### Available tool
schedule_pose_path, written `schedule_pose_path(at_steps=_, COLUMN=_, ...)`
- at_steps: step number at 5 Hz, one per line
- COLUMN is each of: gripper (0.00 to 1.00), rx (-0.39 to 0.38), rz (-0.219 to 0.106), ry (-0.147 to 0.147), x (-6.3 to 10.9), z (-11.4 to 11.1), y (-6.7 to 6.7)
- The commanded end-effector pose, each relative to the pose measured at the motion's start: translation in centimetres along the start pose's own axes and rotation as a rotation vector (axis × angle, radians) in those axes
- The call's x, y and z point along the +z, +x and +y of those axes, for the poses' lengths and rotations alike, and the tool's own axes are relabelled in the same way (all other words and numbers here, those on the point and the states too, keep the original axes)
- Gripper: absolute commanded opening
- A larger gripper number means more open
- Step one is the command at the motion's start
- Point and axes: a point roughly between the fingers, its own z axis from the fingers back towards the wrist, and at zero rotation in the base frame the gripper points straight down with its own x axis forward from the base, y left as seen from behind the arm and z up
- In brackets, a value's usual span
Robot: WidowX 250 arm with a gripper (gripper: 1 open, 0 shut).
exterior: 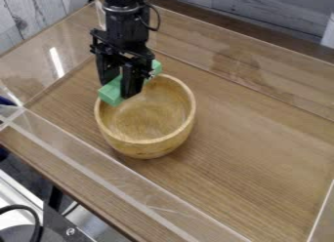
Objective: Put the green block in the brown bowl
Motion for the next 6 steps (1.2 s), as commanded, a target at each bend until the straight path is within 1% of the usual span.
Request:
schedule_pose_path(at_steps=1, gripper=0.0, rx=-0.002, rz=-0.018, ry=0.011, x=0.0, z=0.1, y=0.6)
schedule_pose_path(at_steps=4, gripper=0.0, rx=0.0, rz=-0.003, ry=0.01, x=-0.9, z=0.2, y=0.7)
schedule_pose_path(at_steps=6, gripper=0.0, rx=-0.004, rz=0.005, ry=0.008, x=-1.1, z=-0.2, y=0.8)
